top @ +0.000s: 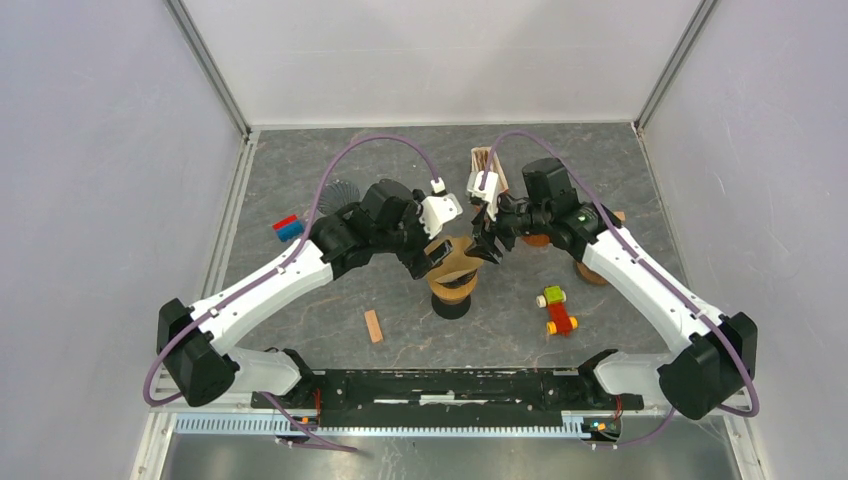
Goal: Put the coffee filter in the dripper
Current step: Place the coffee filter in the coffee dripper.
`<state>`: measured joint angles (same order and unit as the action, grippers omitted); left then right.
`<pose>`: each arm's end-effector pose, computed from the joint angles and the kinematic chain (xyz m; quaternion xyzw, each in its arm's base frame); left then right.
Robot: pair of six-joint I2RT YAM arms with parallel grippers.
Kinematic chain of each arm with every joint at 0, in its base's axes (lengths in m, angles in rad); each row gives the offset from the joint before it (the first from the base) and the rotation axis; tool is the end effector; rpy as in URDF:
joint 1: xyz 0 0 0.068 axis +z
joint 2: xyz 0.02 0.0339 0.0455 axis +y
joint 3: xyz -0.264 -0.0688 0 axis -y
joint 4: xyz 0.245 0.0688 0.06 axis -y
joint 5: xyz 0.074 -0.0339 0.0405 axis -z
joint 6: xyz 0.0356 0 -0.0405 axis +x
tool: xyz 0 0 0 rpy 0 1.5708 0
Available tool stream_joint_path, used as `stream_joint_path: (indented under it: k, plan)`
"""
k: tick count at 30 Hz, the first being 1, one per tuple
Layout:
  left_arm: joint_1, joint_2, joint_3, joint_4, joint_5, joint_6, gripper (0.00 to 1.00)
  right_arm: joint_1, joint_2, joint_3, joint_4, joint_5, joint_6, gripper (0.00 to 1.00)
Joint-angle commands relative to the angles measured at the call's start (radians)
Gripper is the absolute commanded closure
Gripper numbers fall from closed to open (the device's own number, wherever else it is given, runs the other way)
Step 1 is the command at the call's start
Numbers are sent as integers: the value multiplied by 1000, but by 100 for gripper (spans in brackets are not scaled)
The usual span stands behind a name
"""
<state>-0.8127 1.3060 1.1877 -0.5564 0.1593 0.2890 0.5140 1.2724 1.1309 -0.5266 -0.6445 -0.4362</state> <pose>0.1929 -0.2119 0.3308 0.4996 0.7475 -0.1811 0.3985 0.2279 0.1533 0.3272 -0.5133 0.6958 0.3009 0.4023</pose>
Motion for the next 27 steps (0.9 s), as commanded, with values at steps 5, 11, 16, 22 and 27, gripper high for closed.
stream_joint_path:
  k: [5, 11, 16, 22, 27]
  plan:
    - [6, -25, -51, 110, 0, 35, 9, -1, 14, 12, 3, 2, -3, 26]
    - [6, -14, -58, 127, 19, 29, 9, 6, 29, 6, 12, -9, 8, 26]
    - [6, -6, -40, 131, 32, 28, 7, 9, 21, 2, 16, -24, 10, 25]
    - [6, 7, 59, 74, 52, 37, 2, 8, -17, 43, 14, -24, 7, 23]
    - [6, 31, 113, 34, 81, 10, 0, 8, -53, 35, 21, -40, 4, 21]
